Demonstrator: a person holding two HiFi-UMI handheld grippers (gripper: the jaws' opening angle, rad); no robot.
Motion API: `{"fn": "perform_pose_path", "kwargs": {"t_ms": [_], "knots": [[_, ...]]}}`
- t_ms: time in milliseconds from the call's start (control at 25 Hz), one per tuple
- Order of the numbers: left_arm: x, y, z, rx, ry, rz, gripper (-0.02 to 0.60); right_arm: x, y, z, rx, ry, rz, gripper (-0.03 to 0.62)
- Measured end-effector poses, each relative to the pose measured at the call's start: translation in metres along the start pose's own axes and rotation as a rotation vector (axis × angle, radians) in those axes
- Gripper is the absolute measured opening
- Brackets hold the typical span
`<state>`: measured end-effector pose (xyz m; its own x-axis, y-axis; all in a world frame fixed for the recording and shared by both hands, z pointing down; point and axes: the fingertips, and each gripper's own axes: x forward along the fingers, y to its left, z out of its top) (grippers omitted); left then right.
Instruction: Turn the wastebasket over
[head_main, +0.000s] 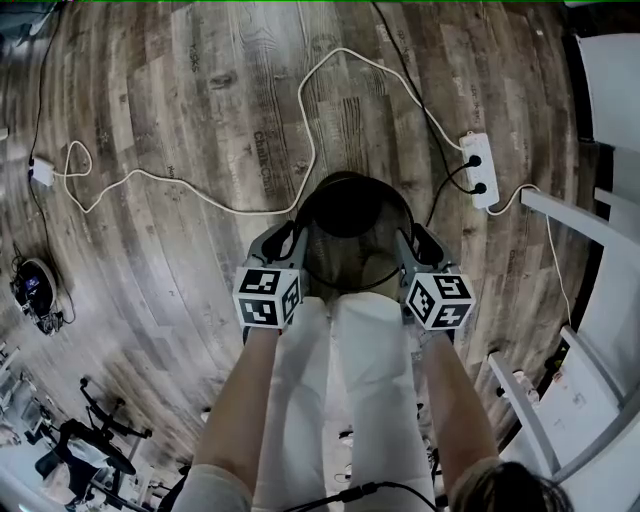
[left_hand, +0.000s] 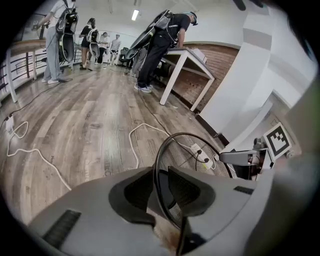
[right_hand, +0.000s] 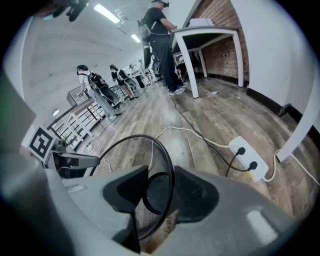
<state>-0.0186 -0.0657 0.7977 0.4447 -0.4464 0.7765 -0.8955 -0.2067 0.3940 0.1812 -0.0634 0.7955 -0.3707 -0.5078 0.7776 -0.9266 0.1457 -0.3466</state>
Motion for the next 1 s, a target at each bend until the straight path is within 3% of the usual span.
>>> {"fn": "perform_pose_path", "kwargs": {"t_ms": [240, 320, 520, 720, 1000], "knots": [[-0.021, -0.01, 0.013, 0.035, -0.013, 0.006, 0.091, -0.024, 0.014, 0.018, -0.063, -0.05, 0.018, 0.135], [-0.028, -0.015, 0.017, 0.046, -0.015, -0.004, 0.091, -0.033, 0.02, 0.023, -0.092, -0.057, 0.028, 0.073], [-0.046, -0.033, 0.033, 0.084, -0.032, -0.038, 0.081, -0.054, 0.029, 0.036, -0.104, -0.081, 0.029, 0.0], [-0.063, -0.051, 0.045, 0.167, -0.035, -0.061, 0.037, -0.075, 0.039, 0.045, -0.113, -0.093, 0.049, 0.0], [-0.103, -0.071, 0.067, 0.199, -0.074, -0.079, -0.002, -0.114, 0.057, 0.064, -0.156, -0.12, 0.081, 0.0]]}}
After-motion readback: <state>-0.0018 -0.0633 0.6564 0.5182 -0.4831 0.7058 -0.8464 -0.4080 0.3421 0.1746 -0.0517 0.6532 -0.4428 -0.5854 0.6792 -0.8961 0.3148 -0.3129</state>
